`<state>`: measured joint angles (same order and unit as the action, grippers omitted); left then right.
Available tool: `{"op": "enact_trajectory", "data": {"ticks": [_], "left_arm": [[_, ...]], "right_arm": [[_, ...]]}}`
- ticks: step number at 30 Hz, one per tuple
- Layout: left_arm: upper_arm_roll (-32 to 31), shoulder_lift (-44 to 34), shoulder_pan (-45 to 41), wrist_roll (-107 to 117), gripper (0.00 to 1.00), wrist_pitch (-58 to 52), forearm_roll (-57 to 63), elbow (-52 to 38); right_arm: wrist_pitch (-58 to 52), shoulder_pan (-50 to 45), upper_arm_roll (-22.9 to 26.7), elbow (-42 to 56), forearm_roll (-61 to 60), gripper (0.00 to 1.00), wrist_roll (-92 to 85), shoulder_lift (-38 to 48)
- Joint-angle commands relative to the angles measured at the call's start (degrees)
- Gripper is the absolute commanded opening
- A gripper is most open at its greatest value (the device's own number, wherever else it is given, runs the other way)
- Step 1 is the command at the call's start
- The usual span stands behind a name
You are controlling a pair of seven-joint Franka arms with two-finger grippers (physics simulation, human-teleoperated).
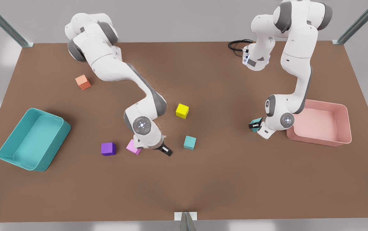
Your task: Stack the two blue cubes on top of each other
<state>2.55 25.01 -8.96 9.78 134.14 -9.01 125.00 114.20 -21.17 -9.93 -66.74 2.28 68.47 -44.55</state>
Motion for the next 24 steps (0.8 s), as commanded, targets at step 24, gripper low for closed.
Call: {"op": "enact_trajectory", "data": {"ticks": [24], "left_arm": [[-2.72,27.02,-27.6,34.6,0.51,-25.6,-0.39,-64.09]], "right_arm": [[-32.82,22.57,0.09,-19.4,-4.39,1.0,-53.97,33.56]]}}
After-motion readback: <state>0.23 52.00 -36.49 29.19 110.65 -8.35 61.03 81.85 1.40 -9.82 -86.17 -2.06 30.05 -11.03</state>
